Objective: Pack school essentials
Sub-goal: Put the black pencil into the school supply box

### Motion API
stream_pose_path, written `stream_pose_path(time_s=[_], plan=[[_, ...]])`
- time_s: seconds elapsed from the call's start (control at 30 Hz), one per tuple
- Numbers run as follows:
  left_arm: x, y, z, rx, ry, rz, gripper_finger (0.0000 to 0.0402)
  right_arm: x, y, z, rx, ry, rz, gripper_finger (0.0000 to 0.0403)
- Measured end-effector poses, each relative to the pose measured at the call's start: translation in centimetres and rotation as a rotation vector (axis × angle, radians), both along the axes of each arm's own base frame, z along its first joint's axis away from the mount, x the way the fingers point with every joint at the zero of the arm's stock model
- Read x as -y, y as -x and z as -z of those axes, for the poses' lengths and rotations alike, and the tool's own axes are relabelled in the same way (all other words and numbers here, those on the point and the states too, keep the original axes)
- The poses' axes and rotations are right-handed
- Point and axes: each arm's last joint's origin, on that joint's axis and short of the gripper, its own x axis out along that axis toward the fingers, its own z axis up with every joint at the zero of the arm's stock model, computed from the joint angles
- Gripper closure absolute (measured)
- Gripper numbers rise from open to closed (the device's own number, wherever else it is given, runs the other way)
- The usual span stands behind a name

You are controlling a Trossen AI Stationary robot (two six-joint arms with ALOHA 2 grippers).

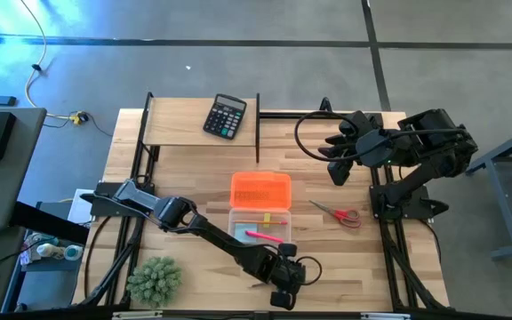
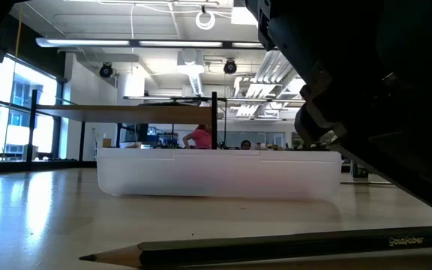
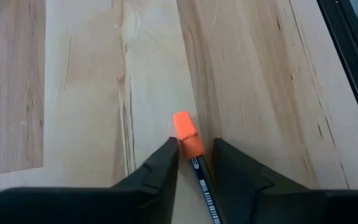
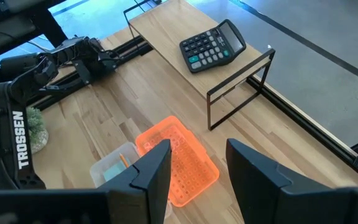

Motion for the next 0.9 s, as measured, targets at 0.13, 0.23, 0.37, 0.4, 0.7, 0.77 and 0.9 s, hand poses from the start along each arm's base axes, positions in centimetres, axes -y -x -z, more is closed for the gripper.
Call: stream_pose_path(time_s=[0.13,0.23,0.37,0.4,0.7,0.77,0.9], plan=[[0.0,0.0,0.0,-0.002,-0.009,0.018,0.0360,0.0,0.0,0.0,0.000,0.000,0.000,0.0259],[0.0,0.1,0.1,-0.010,0.000,0.024,0.0385,0.0,0.0,0.0,0.002,-0.004,0.004,0.0259],[0.0,0.1,0.1,-0.019,0.016,0.035,0.0394,0.0,0.0,0.0,0.003,-0.005,0.004,0.0259],[-0.1,0.1,-0.2,-0.016,0.020,0.037,0.0394,0.0,0.0,0.0,0.003,-0.005,0.005,0.0259],[-0.1,0.4,-2.2,-0.073,0.012,0.043,0.0394,0.0,0.0,0.0,0.003,-0.005,0.005,0.0259],[-0.2,0.6,-2.9,-0.111,-0.002,0.042,0.0394,0.0,0.0,0.0,0.002,-0.005,0.004,0.0259],[-0.4,0.7,-4.5,-0.134,-0.027,0.031,0.0394,0.0,0.0,0.0,0.003,-0.005,0.004,0.0259]])
